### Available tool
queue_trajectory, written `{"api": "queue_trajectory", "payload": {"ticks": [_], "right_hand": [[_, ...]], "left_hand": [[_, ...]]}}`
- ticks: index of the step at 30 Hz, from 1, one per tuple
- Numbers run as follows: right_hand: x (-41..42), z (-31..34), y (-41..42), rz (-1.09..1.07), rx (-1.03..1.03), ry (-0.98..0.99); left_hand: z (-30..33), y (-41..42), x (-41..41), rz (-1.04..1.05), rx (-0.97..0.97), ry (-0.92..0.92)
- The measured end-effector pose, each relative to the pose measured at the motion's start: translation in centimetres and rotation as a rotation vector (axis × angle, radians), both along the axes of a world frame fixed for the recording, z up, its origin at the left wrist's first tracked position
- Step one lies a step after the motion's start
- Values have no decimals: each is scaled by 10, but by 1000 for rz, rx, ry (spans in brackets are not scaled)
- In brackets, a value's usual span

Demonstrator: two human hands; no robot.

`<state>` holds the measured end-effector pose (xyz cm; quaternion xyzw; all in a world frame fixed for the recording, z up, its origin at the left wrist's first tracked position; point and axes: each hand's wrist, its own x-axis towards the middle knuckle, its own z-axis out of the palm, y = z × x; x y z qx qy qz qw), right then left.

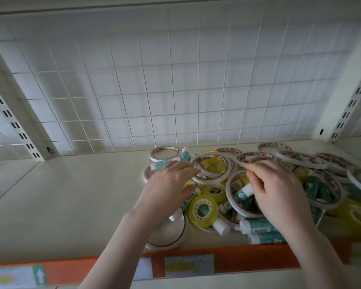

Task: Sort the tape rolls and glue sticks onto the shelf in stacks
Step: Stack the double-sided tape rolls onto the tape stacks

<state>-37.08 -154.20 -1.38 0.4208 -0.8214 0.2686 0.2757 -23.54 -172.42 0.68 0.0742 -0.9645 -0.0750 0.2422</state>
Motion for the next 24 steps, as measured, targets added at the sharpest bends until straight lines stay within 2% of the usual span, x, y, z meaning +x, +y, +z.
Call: {"api": "queue_trajectory", "payload": {"ticks": [3,7,17,24], "right_hand": [[1,0,8,-22,-9,-3],[1,-2,12,-34,2,-14],[6,-2,11,-56,-17,8],[12,3,-2,-21,-35,44]], "left_hand": [[-3,0,-8,-107,-85,-23],[-5,-1,-15,-149,-110,-11],[-7,-3,-19,-160,-96,30],[4,-18,6,-47,-139,130]]}}
